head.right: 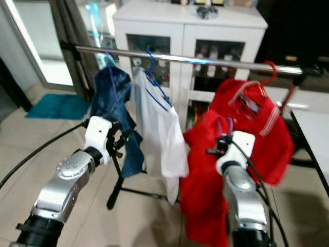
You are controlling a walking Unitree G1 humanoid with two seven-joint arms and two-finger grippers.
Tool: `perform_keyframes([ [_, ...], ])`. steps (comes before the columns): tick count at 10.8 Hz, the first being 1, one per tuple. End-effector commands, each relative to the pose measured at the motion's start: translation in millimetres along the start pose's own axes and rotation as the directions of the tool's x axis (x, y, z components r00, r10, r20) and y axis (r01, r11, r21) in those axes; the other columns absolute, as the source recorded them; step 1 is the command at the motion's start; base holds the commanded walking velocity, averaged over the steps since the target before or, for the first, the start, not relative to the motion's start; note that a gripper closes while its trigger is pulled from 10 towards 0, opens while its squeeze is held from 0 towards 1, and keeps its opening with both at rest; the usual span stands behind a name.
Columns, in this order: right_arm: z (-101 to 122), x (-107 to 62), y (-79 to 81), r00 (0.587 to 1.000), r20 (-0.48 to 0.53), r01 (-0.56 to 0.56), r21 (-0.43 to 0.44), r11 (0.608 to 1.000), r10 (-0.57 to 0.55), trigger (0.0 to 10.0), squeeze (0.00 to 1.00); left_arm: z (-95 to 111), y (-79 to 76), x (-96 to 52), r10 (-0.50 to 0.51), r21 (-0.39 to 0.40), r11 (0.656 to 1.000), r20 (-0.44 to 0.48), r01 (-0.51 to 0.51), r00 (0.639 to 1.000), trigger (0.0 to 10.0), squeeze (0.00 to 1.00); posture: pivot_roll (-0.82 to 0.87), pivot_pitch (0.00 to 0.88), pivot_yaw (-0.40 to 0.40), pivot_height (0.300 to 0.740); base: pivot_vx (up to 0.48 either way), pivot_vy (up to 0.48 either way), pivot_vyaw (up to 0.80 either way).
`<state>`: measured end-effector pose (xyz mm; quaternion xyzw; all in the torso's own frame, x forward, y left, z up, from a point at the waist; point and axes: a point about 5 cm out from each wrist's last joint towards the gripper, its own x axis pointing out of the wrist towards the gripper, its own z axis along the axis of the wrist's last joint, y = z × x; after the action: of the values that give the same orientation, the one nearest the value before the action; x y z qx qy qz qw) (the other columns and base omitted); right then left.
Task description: Hang hanger
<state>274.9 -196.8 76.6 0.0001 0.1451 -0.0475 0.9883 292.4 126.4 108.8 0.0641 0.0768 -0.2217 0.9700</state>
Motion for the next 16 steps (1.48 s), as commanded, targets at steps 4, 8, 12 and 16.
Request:
perform_keyframes([
  [4,15.7,3.0,4.0,0.998,0.065,-0.016,-0.002,1.000,0.016,10.0,0.00,5.9,8.6,-1.1,0.021,0.027,0.999,0.017,-0.022,1.000,10.0,0.00,0.00,0.000,0.005,0.740,0.322,0.000,0.00],
  [8,26.6,7.5,-8.7,0.996,0.091,0.010,-0.028,1.000,-0.007,10.0,0.00,6.5,7.1,0.6,0.017,0.027,0.999,0.019,-0.017,1.000,10.0,0.00,-0.01,0.000,0.000,0.740,0.322,0.000,0.00],
  [12,59.8,21.4,-17.1,0.985,0.175,0.014,-0.041,0.999,-0.007,10.0,0.00,18.6,6.4,0.9,-0.070,0.076,0.995,0.051,0.066,0.996,10.0,0.00,-0.01,0.000,0.011,0.740,0.150,0.000,0.00],
  [16,93.9,38.7,-15.5,0.969,0.248,0.021,-0.010,1.000,-0.018,10.0,0.00,41.7,-13.6,-0.3,-0.330,0.129,0.939,0.079,0.318,0.941,10.0,0.00,-0.01,0.000,0.026,0.740,0.000,0.000,0.00],
])
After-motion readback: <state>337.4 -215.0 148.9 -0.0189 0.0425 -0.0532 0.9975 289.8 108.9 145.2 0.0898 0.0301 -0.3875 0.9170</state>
